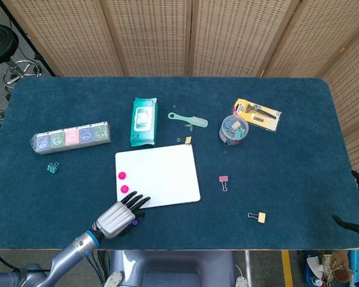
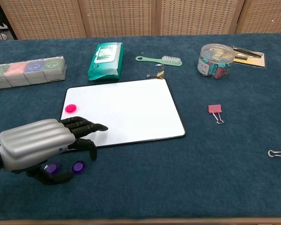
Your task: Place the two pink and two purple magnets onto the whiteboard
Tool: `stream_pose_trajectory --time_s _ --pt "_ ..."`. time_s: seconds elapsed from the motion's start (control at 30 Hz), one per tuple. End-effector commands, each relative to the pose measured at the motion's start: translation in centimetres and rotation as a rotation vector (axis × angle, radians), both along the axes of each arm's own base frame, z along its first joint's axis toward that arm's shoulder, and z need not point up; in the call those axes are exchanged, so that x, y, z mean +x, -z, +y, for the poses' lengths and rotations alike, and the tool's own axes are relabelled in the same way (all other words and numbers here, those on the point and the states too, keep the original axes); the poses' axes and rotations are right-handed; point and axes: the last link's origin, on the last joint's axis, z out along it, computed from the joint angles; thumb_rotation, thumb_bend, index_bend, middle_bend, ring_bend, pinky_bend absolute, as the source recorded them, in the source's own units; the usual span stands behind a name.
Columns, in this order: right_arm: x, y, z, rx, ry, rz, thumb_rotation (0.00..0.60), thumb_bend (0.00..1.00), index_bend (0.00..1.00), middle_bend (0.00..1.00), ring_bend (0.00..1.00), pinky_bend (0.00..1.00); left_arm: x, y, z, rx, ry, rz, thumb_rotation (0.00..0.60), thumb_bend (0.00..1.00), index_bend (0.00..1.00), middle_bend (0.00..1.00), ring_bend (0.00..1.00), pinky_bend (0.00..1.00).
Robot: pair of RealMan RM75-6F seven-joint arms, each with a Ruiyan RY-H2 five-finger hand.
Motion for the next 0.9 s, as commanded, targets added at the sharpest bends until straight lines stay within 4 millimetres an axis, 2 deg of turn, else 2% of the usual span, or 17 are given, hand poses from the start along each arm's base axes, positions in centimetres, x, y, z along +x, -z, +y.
stream_pose_trajectory --time_s 0.03,0.3,0.4,0.63,0.9 --pt "0.0 0.0 0.0 -0.001 0.000 0.000 0.600 0.00 0.00 0.00 0.00 0.00 0.0 0.0 0.0 0.004 0.002 -0.002 0.600 0.34 0.37 0.00 0.00 0.00" --pt "0.0 0.0 0.0 0.000 0.000 -0.002 0.600 0.00 0.00 0.00 0.00 0.00 -0.1 0.0 0.0 0.015 0.002 0.002 0.600 0.35 0.54 0.00 0.00 0.00" --pt "0.0 0.0 0.0 0.000 0.000 -0.001 0.600 0.00 0.00 0.00 0.00 0.00 -0.2 0.0 0.0 0.021 0.001 0.002 0.600 0.35 0.57 0.00 0.00 0.00" --pt "0.0 0.0 0.0 0.000 0.000 -0.003 0.600 0.00 0.00 0.00 0.00 0.00 0.0 -0.2 0.3 0.036 -0.007 -0.014 0.600 0.36 0.58 0.00 0.00 0.00" --pt "0.0 0.0 0.0 0.000 0.000 -0.004 0.600 0.00 0.00 0.00 0.00 0.00 1.8 -1.6 2.1 0.085 -0.021 -0.085 0.600 0.36 0.58 0.00 0.00 0.00"
